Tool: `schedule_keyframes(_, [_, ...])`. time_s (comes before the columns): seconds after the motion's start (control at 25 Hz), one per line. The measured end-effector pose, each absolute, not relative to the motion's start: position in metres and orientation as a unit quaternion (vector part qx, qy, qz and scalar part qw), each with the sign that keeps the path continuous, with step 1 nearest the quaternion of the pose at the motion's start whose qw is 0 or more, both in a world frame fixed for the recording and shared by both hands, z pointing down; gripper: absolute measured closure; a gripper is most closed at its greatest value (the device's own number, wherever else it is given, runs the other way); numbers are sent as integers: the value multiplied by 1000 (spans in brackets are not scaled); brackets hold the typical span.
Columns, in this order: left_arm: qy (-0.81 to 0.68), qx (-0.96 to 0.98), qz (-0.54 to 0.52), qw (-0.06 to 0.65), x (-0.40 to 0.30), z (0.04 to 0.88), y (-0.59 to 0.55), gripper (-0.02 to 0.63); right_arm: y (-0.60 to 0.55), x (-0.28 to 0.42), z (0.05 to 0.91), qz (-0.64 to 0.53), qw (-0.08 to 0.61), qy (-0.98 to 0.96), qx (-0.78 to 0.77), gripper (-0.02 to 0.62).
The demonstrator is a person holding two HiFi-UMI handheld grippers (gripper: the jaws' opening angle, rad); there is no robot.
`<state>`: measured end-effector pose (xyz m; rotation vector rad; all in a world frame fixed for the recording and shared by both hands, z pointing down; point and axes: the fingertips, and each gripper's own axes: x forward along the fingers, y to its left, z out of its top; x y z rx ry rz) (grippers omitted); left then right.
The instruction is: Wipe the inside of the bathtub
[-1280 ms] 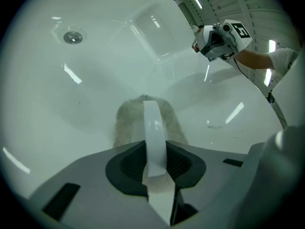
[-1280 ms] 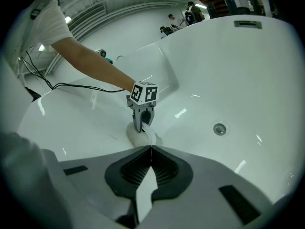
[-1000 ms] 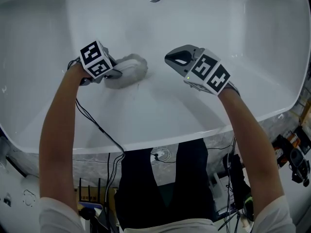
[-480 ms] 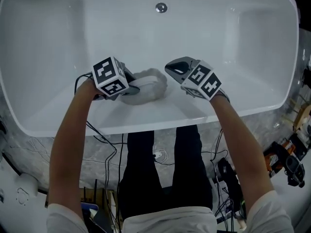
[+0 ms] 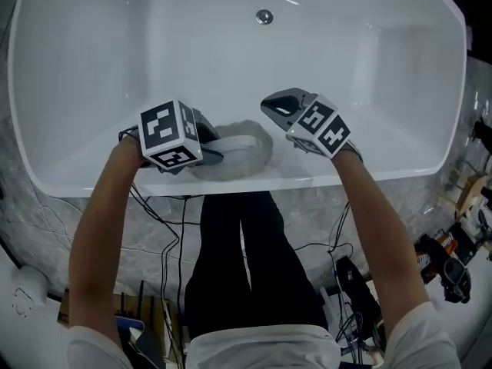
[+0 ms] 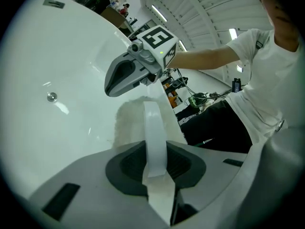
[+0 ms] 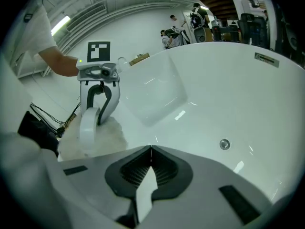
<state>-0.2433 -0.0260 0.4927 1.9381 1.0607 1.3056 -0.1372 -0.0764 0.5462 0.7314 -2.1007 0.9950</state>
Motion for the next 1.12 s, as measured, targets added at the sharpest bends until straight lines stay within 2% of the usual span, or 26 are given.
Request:
schedule_keyframes(0.32, [372, 727, 514, 262, -284, 449, -36, 506, -72, -143, 535, 370, 345, -824, 255, 576])
schedule_keyframes(0.64, [347, 711, 542, 285, -364, 464, -54, 506, -74, -202, 541, 358, 348, -841, 208, 577])
schedule_keyframes(0.96, [339, 682, 568, 311, -390, 502, -84, 506, -96, -196, 580, 366, 343, -841, 202, 577])
schedule_keyframes(1.12, [341, 676, 577, 306, -402, 496, -89, 506, -88, -198, 574, 376, 346, -833, 213, 577])
